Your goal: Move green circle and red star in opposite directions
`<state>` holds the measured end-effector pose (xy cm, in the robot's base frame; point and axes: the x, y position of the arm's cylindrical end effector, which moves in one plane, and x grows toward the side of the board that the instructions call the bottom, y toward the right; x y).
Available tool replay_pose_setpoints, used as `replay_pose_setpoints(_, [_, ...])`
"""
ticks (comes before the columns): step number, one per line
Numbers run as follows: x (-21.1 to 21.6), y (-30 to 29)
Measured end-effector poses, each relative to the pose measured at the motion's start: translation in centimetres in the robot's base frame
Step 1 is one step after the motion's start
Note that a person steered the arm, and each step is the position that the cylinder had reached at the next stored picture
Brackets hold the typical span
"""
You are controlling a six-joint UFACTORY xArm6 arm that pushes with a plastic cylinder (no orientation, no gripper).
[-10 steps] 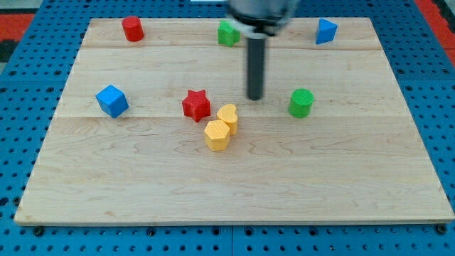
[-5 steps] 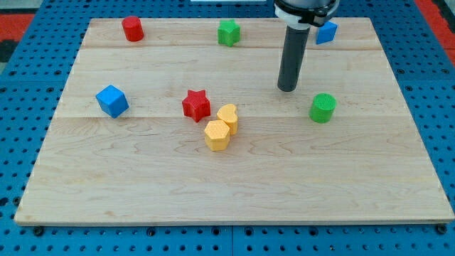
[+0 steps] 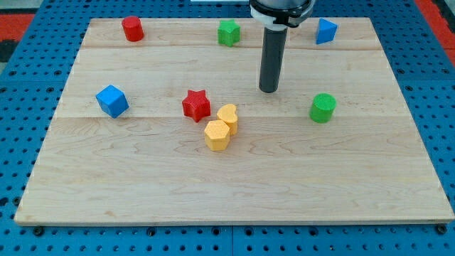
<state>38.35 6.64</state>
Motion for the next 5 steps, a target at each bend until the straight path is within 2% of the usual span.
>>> replay_pose_setpoints(2, [3.6, 0.0])
replay_pose_setpoints(4, [5.5, -8.4])
replay_pose_setpoints(5, [4.5, -10.4])
